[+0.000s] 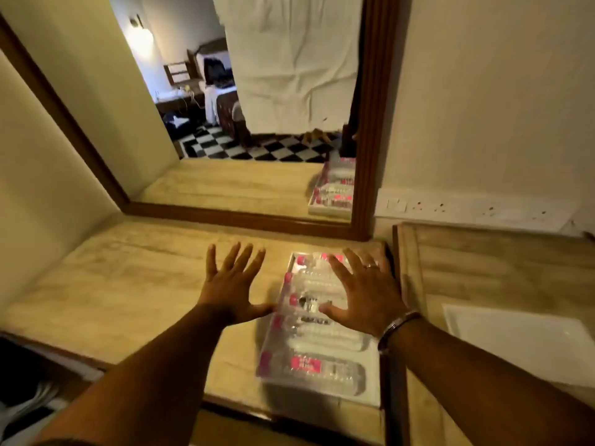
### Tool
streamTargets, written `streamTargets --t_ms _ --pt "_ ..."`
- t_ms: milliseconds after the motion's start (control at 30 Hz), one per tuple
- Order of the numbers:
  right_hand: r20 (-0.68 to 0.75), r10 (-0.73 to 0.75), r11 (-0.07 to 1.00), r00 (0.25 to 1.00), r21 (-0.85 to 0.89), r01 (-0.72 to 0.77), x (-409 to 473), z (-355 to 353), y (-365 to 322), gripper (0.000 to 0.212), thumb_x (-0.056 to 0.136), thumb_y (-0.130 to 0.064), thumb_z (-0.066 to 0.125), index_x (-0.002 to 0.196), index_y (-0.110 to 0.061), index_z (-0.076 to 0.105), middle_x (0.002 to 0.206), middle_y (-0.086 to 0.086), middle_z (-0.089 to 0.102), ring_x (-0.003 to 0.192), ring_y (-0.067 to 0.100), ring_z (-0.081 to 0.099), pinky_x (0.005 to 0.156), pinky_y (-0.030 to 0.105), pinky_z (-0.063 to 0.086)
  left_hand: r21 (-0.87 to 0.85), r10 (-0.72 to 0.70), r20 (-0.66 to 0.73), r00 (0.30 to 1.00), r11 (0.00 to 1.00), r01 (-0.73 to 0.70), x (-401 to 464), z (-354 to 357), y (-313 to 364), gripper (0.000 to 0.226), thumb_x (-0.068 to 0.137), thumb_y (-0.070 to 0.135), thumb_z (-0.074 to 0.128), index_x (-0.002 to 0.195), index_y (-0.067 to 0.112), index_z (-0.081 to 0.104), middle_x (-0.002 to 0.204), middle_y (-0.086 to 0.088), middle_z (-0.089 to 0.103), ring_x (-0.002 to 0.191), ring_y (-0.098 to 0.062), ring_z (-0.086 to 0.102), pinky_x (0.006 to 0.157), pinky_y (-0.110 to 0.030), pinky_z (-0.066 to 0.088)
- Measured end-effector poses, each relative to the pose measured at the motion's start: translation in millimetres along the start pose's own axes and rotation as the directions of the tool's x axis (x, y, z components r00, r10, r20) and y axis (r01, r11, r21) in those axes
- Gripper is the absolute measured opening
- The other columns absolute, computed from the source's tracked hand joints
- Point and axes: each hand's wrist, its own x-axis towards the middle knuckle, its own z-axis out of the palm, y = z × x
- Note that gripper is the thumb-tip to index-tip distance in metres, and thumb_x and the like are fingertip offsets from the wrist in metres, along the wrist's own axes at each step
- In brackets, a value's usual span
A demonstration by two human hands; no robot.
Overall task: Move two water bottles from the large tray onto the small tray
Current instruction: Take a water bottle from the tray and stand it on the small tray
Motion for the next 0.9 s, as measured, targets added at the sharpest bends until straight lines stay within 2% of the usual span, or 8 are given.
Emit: streamTargets --t_ms 100,233,300,467,567,700,800,900 --pt "0.067 -0.119 0.992 0.991 0.038 0.117 -4 40 -46 0.082 0.075 -0.075 0.040 0.140 -0.025 0.036 0.130 0.008 0.054 0.112 0.031 0.052 0.093 0.048 0.040 0.007 0.012 0.146 0.989 1.000 -0.013 -36 42 -35 0.123 0.064 0.100 0.024 0.158 0.027 -0.006 0.169 -0.011 0.008 0.152 -0.032 -0.009 0.109 -0.066 -0.030" --pt "0.104 -0.165 0.982 0.981 0.107 0.154 -17 90 -94 0.062 0.076 -0.065 0.045 0.122 -0.024 0.049 0.111 0.004 0.063 0.098 0.028 0.060 0.079 0.044 0.048 -0.064 0.104 0.253 0.962 0.994 -0.091 -73 109 -54 0.125 0.058 0.109 0.005 0.144 0.028 -0.035 0.161 -0.006 -0.023 0.148 -0.030 -0.024 0.106 -0.064 -0.034" --pt "0.173 -0.150 0.987 0.973 0.082 0.137 -19 109 -113 0.060 0.076 -0.065 0.046 0.119 -0.023 0.049 0.110 0.004 0.063 0.095 0.027 0.059 0.077 0.043 0.047 -0.145 0.167 0.308 0.937 0.981 -0.128 -79 134 -54 0.131 0.056 0.111 0.011 0.142 0.028 -0.042 0.158 -0.005 -0.029 0.147 -0.031 -0.028 0.107 -0.060 -0.035" --pt "0.306 -0.092 0.994 0.948 0.085 0.069 -24 136 -131 0.068 0.077 -0.058 0.059 0.133 -0.026 0.039 0.130 0.005 0.055 0.112 0.029 0.055 0.093 0.044 0.039 -0.270 0.244 0.308 0.919 0.949 -0.162 -83 175 -36 0.139 0.061 0.108 0.030 0.158 0.019 -0.016 0.163 -0.012 -0.022 0.149 -0.034 -0.025 0.116 -0.062 -0.021" --pt "0.295 -0.079 0.991 0.952 0.127 0.042 -22 135 -125 0.069 0.074 -0.058 0.065 0.133 -0.029 0.042 0.127 0.001 0.058 0.111 0.026 0.058 0.092 0.040 0.042 -0.309 0.268 0.291 0.919 0.935 -0.175 -78 180 -19 0.142 0.061 0.108 0.032 0.159 0.013 -0.007 0.166 -0.015 -0.013 0.151 -0.035 -0.018 0.117 -0.069 -0.010" --pt "0.319 -0.060 0.982 0.946 0.190 -0.002 -20 125 -121 0.065 0.075 -0.055 0.068 0.130 -0.030 0.044 0.118 -0.003 0.064 0.102 0.022 0.064 0.084 0.034 0.049 -0.328 0.287 0.261 0.922 0.924 -0.195 -73 188 -11 0.145 0.059 0.110 0.030 0.160 0.009 0.001 0.168 -0.015 -0.008 0.153 -0.034 -0.015 0.115 -0.073 -0.012" --pt "0.199 -0.023 0.961 0.980 0.276 -0.033 -16 106 -119 0.064 0.071 -0.049 0.074 0.125 -0.027 0.048 0.113 0.001 0.067 0.091 0.021 0.067 0.075 0.035 0.055 -0.334 0.297 0.252 0.921 0.920 -0.206 -71 190 -13 0.146 0.059 0.110 0.029 0.160 0.009 0.004 0.168 -0.016 -0.004 0.153 -0.035 -0.010 0.115 -0.074 -0.011" --pt "0.027 0.193 0.843 0.981 0.506 -0.180 -16 82 -106 0.063 0.069 -0.043 0.079 0.123 -0.025 0.050 0.112 0.004 0.063 0.090 0.019 0.062 0.073 0.030 0.053 -0.316 0.295 0.244 0.924 0.925 -0.212 -72 189 -13 0.145 0.059 0.110 0.026 0.160 0.009 0.003 0.168 -0.015 -0.006 0.153 -0.035 -0.010 0.115 -0.074 -0.010"
